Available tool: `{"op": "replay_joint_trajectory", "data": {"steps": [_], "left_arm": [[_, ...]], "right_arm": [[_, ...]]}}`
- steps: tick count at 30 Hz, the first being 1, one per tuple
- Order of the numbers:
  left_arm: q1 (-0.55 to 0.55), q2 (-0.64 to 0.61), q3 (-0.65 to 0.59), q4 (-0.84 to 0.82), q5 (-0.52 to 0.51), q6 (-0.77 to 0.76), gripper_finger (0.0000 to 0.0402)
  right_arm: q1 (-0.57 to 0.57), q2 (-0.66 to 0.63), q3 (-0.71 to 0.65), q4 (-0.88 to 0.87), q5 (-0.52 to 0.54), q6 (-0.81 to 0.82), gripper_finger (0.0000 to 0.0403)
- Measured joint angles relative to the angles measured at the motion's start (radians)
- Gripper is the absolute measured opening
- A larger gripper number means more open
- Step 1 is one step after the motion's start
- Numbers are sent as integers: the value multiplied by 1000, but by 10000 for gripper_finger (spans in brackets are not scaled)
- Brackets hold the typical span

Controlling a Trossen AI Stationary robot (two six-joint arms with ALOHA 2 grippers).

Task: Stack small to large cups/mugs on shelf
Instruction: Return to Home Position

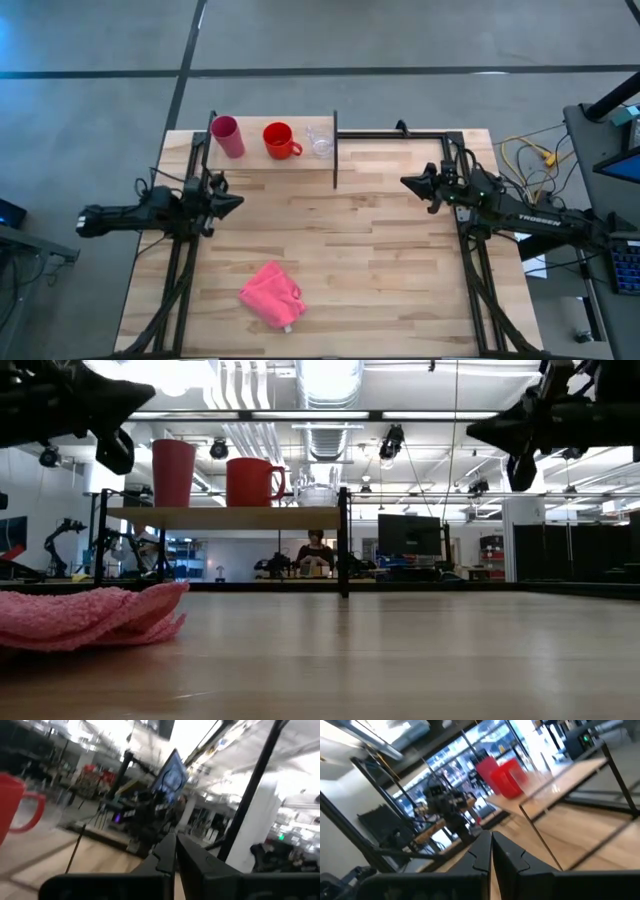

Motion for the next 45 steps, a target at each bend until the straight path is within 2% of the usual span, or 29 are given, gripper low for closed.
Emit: {"op": "replay_joint_trajectory", "data": {"steps": [3,8,17,21,31,34,38,45], "left_arm": [[0,-10,-43,77,-1,1,1],[0,-4,-52,19,-32,-39,1],[0,1,-53,20,-34,-46,1],[0,0,-53,21,-34,-46,1],[0,1,-54,21,-18,-49,1],[0,0,-54,21,-3,-50,1],[0,0,-55,21,-3,-50,1],[0,1,-55,21,-2,-50,1]], "right_arm": [[0,-10,-3,-40,0,1,9],[0,-13,-24,-51,0,2,9],[0,-13,-137,-65,3,58,9],[0,-13,-136,-132,22,64,9],[0,-22,-135,-126,17,46,9],[0,-59,-135,-32,-17,44,9],[0,-143,-133,72,-126,3,9],[0,-325,-133,-204,-128,49,9]]}}
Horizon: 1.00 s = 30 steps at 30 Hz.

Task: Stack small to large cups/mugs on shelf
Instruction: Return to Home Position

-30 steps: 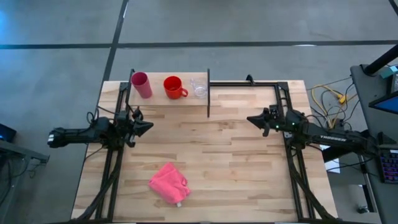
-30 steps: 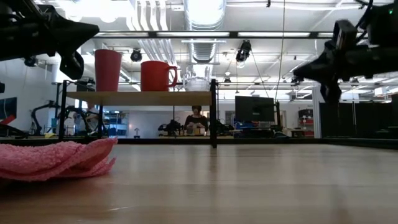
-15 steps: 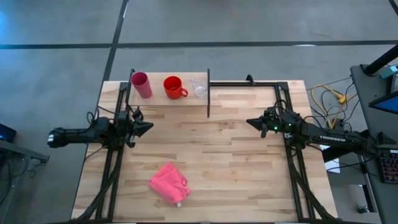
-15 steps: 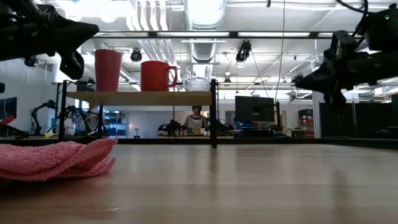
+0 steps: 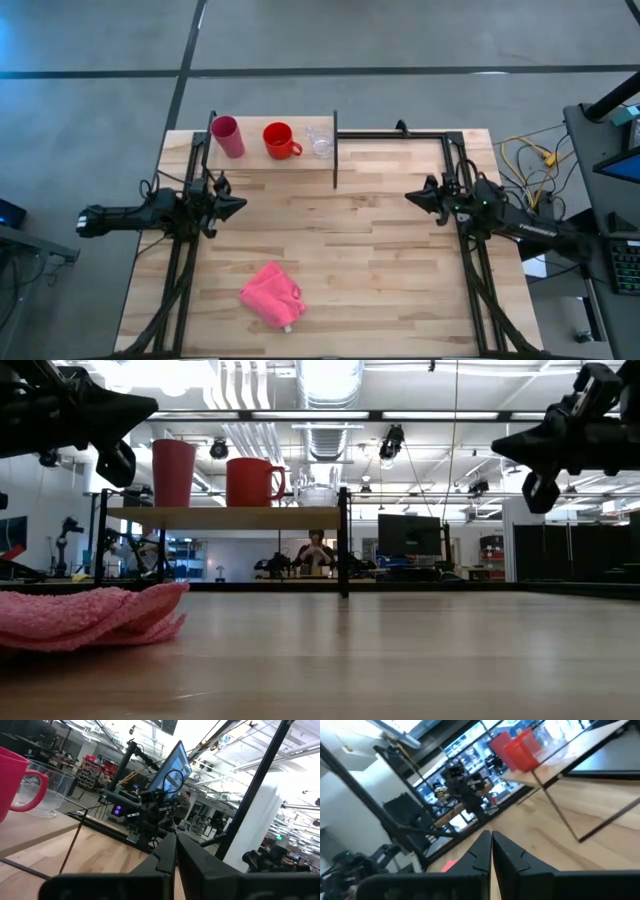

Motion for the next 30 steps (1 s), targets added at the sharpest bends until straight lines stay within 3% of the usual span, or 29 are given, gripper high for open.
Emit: {"op": "replay_joint_trajectory", "data": {"steps": [6,18,30], "left_arm": [[0,0,0,0,1,7,1],[0,10,-1,-1,2,6,1],[0,13,-1,1,2,5,1]], "right_arm": [[0,-67,1,-111,28,-30,9],[0,66,3,-119,54,53,9],[0,99,3,-116,42,52,9]]}}
